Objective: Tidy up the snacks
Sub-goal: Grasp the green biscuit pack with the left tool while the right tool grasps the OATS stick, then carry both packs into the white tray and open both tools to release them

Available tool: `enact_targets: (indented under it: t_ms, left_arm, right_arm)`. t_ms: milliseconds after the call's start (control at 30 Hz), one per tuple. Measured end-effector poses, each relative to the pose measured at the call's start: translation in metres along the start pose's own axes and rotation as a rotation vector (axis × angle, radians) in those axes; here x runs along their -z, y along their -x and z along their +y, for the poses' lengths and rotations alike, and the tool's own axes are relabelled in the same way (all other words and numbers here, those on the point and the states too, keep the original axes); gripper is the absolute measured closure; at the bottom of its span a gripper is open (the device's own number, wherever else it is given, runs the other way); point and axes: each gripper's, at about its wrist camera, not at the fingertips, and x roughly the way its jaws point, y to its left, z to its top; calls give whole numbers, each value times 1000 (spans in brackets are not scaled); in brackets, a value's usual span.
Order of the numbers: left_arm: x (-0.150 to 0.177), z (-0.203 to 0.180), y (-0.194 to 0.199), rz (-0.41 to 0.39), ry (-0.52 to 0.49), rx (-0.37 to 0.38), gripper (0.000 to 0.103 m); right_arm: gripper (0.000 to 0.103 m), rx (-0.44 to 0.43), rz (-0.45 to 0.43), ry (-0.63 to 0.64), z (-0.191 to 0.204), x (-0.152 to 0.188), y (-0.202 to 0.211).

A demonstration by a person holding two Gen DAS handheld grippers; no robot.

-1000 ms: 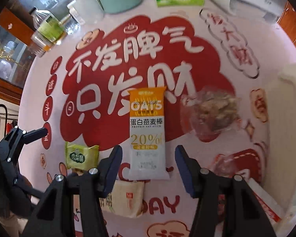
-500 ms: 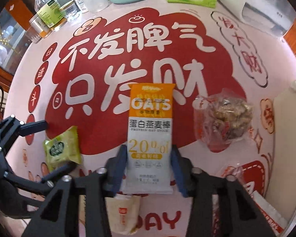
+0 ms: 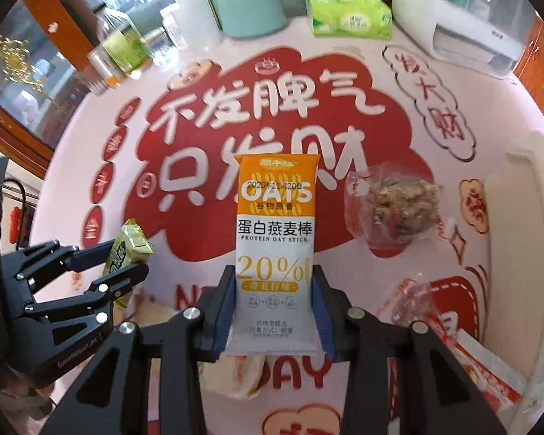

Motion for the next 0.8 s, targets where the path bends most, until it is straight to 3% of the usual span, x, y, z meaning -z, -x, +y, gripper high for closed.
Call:
enact_targets:
  t_ms: [367, 533, 700, 800]
  left_arm:
    - [24, -45, 139, -239, 35, 44, 68]
    - [33, -83, 188, -341, 33, 123, 68]
    - [38, -130, 211, -372, 4, 216, 68]
    - [39, -159, 221, -391, -15, 235, 68]
  right_arm:
    - [63, -83, -175, -32, 8, 38, 120]
    - [63, -57, -281, -53, 0, 70, 184]
    - [63, 9, -362, -92, -21, 105, 235]
    - [63, 27, -393, -117, -38, 119, 256]
